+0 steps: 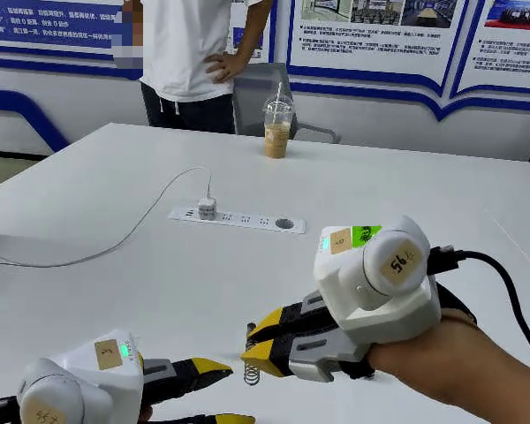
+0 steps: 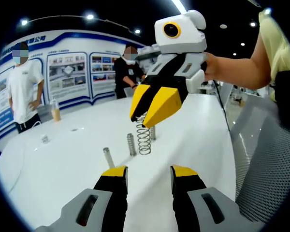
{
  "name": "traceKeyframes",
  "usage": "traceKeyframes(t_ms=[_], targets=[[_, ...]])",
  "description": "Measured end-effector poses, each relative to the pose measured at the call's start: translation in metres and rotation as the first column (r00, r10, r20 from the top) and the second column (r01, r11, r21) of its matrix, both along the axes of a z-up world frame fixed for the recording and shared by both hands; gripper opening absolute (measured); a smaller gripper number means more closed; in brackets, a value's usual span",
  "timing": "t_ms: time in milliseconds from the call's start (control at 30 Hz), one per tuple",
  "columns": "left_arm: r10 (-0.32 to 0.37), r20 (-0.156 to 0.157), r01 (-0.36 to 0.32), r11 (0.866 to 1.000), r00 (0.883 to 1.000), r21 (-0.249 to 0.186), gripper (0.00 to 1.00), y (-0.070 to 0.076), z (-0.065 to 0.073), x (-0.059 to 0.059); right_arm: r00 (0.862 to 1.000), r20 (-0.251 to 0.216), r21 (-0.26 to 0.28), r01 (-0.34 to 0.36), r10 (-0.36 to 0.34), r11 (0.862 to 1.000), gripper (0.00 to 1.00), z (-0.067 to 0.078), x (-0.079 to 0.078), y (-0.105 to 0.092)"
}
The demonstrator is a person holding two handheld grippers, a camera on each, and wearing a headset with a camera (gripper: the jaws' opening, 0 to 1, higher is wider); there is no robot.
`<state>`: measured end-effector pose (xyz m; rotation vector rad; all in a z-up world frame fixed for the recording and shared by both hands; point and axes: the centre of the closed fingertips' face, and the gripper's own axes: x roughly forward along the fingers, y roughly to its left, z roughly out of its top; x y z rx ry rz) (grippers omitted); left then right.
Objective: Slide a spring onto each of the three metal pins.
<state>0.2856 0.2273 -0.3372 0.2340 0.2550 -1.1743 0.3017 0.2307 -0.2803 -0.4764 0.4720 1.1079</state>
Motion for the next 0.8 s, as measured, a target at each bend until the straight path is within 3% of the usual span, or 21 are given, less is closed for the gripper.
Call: traceKeyframes(t_ms=[500, 800], targets=[[0.037, -0.017, -0.037, 0.999, 0.999, -0.013, 0.44, 0.007, -0.001, 0.003, 0.992, 0.056, 0.022, 0.111, -0.112, 0.994, 0.11, 0.011, 0.044, -0.007], [0.04, -0.023, -0.041, 0.999, 0.999, -0.015, 0.46, 0.007, -0.001, 0.003, 0.986, 0.066, 0.029, 0.15, -0.151, 0.988, 0.11, 0.007, 0.064, -0.009]])
